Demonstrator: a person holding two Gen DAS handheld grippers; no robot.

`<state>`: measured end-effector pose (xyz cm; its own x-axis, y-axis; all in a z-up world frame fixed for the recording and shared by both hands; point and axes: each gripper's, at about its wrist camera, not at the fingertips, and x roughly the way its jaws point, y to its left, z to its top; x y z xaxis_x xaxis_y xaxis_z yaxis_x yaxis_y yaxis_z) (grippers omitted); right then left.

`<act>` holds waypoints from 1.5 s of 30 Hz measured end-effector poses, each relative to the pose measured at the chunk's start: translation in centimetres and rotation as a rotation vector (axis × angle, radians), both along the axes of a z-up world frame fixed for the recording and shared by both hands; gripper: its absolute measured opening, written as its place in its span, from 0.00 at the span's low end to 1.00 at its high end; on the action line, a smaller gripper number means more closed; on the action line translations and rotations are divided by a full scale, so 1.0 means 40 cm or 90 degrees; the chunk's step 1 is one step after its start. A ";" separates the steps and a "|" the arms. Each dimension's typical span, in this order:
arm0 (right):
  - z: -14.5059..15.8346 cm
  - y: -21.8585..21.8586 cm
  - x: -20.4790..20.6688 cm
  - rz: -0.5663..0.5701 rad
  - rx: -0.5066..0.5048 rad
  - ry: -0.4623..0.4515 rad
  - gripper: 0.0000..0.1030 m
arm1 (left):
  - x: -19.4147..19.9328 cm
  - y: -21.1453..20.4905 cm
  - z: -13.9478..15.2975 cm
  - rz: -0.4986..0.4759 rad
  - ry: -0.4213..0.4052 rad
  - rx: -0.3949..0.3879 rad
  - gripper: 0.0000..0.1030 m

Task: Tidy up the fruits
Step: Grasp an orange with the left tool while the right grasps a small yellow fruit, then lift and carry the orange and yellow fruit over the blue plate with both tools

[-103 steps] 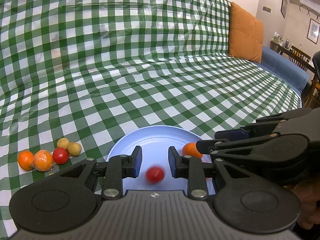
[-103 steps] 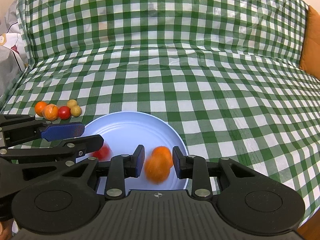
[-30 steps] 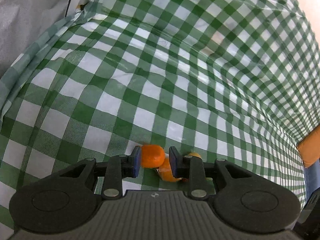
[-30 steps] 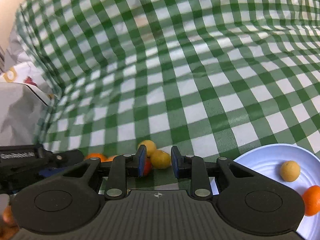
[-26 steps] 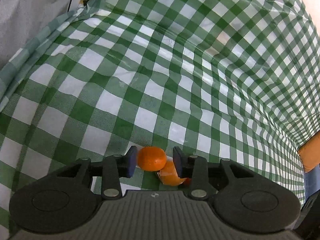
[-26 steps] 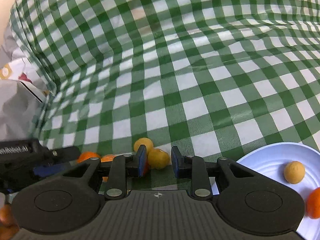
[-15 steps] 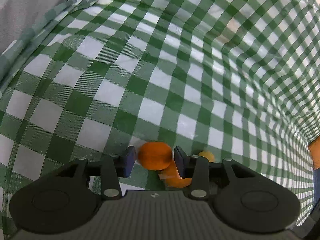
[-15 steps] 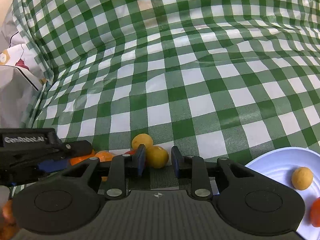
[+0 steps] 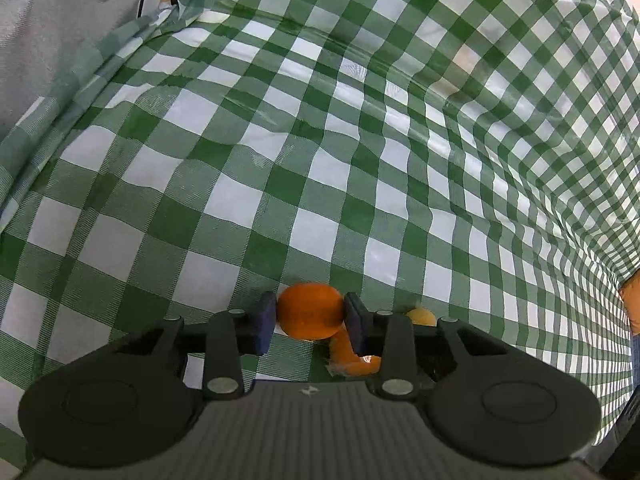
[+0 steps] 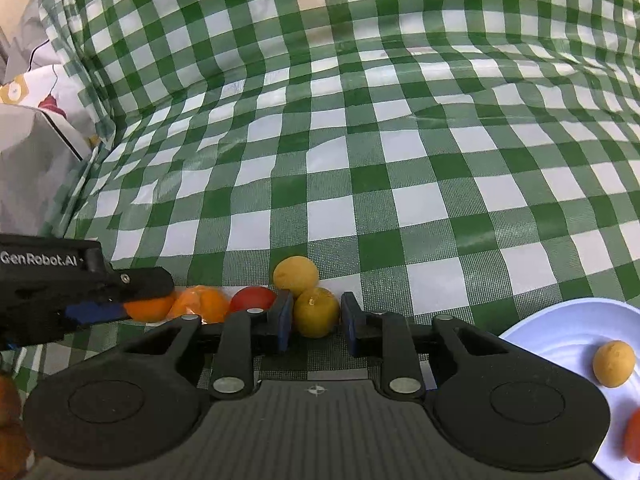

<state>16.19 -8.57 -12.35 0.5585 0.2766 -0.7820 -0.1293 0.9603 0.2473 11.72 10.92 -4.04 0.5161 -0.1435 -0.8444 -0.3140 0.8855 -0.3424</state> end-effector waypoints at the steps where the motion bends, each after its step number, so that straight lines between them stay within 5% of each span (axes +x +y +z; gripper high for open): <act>1: 0.001 0.002 -0.001 0.001 -0.003 -0.002 0.26 | 0.000 0.002 0.001 0.001 0.000 0.003 0.39; 10: 0.036 -0.011 -0.007 -0.017 -0.031 -0.040 0.26 | -0.002 -0.006 0.008 -0.013 0.022 0.096 0.39; 14: 0.002 -0.007 0.000 -0.013 -0.092 -0.003 0.26 | 0.002 -0.018 0.007 -0.032 0.025 0.119 0.39; 28: -0.014 -0.007 0.004 -0.004 -0.083 -0.016 0.26 | 0.006 -0.025 0.005 -0.039 0.030 0.109 0.39; 45: 0.100 -0.044 -0.063 -0.002 -0.050 -0.114 0.26 | -0.058 -0.072 0.080 -0.059 -0.022 0.141 0.39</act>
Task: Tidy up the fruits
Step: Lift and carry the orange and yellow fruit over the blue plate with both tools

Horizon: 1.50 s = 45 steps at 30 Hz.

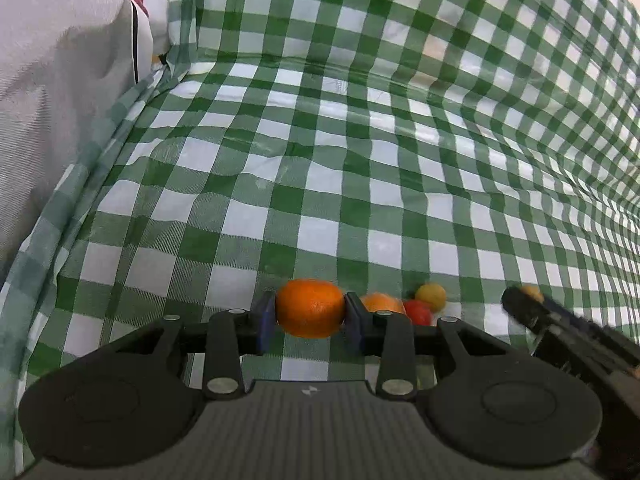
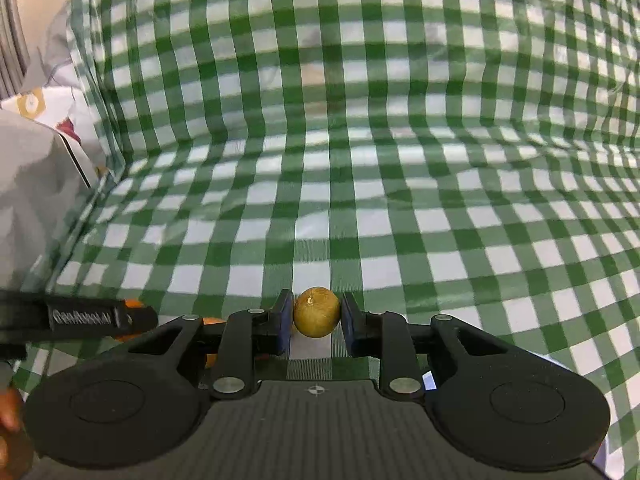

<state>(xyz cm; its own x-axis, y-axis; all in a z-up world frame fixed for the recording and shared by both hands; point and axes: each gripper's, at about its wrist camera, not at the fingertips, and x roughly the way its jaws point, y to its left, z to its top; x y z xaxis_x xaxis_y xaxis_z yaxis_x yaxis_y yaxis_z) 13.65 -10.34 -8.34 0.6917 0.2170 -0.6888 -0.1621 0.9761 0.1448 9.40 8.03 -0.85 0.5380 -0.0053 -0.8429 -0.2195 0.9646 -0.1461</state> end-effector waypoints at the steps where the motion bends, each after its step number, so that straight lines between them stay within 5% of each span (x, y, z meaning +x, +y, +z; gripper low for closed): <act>1: 0.011 -0.004 -0.010 0.002 0.003 -0.010 0.26 | -0.012 -0.005 0.005 -0.005 -0.003 0.003 0.39; 18: 0.184 -0.122 -0.234 0.028 -0.019 -0.086 0.26 | -0.234 -0.080 0.110 -0.095 -0.092 0.061 0.39; 32: 0.136 -0.214 -0.288 0.004 -0.102 -0.059 0.26 | -0.231 -0.136 0.089 -0.121 -0.085 0.074 0.39; 45: 0.140 -0.299 -0.280 -0.031 -0.084 -0.056 0.26 | -0.217 -0.174 0.077 -0.141 -0.084 0.076 0.39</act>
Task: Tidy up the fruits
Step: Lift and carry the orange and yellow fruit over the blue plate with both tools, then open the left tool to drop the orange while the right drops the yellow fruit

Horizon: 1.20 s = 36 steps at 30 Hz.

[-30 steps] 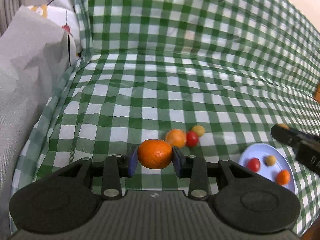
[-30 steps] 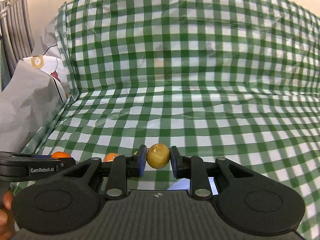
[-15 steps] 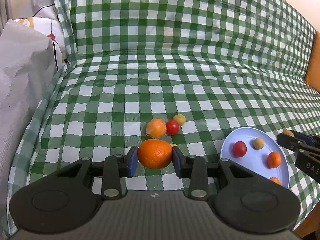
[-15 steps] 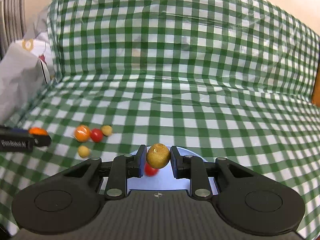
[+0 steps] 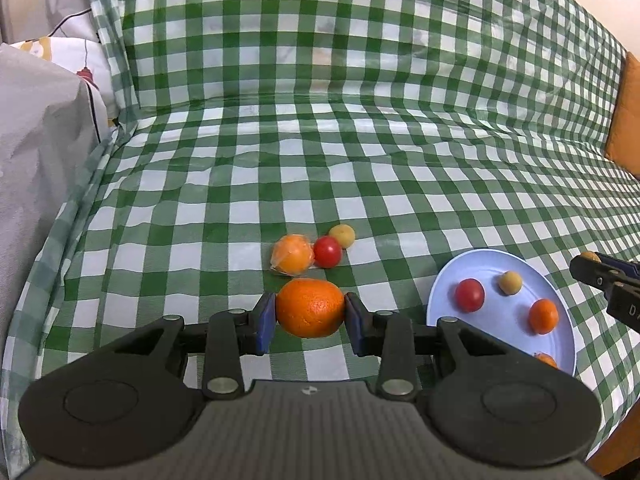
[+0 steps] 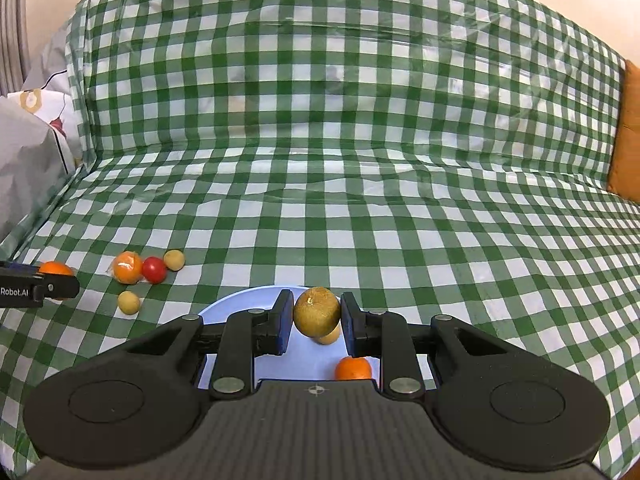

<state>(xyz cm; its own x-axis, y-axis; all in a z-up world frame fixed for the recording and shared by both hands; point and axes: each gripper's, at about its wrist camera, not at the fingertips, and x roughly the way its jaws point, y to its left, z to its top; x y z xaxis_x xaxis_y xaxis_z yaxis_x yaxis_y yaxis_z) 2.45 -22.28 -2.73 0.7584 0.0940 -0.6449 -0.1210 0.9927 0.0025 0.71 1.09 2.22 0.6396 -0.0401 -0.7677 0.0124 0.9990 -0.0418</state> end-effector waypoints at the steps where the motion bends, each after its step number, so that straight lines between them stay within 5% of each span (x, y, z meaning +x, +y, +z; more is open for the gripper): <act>1: -0.001 -0.005 0.000 -0.002 0.001 0.000 0.26 | 0.001 0.000 -0.001 -0.002 0.000 0.000 0.39; 7: -0.001 -0.034 0.003 -0.021 0.009 -0.002 0.26 | 0.004 -0.006 -0.003 -0.026 -0.005 -0.015 0.39; 17: -0.005 -0.039 0.010 -0.028 0.012 0.000 0.26 | -0.013 -0.124 -0.023 -0.168 -0.013 -0.050 0.39; 25: -0.009 -0.033 0.016 -0.015 0.003 0.005 0.26 | -0.045 -0.236 -0.056 -0.268 -0.036 -0.018 0.39; 36: -0.018 -0.030 0.026 -0.001 -0.009 0.015 0.26 | -0.050 -0.263 -0.072 -0.285 -0.038 -0.005 0.39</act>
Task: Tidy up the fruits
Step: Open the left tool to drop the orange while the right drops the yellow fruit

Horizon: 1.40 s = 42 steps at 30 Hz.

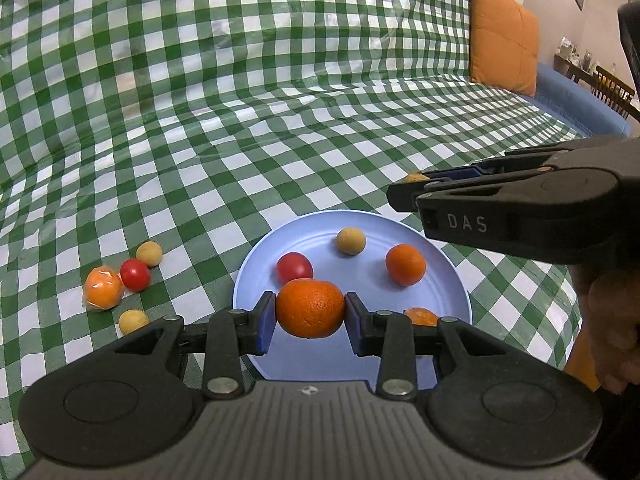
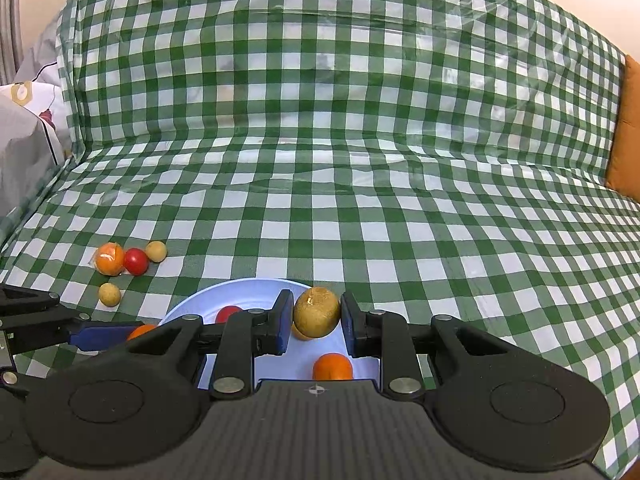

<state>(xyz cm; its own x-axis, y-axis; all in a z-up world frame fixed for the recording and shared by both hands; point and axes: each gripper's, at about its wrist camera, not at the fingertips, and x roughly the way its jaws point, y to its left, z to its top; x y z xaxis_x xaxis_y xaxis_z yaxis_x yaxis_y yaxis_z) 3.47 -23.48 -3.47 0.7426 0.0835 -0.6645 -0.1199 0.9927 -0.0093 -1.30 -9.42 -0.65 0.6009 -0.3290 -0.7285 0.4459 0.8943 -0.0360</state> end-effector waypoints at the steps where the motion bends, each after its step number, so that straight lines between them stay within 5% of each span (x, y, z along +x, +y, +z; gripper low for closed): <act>1: -0.001 0.001 0.001 0.001 0.000 0.001 0.26 | 0.001 0.000 0.000 0.000 0.000 0.000 0.39; 33: -0.011 0.025 0.008 0.008 -0.016 0.006 0.26 | 0.000 0.006 0.009 0.003 0.004 -0.015 0.41; 38: -0.015 0.027 0.010 0.003 -0.017 0.006 0.39 | 0.001 0.005 0.010 0.006 0.003 -0.016 0.41; 42: -0.017 0.031 0.010 -0.001 -0.023 0.008 0.39 | 0.002 0.006 0.011 0.009 0.002 -0.013 0.41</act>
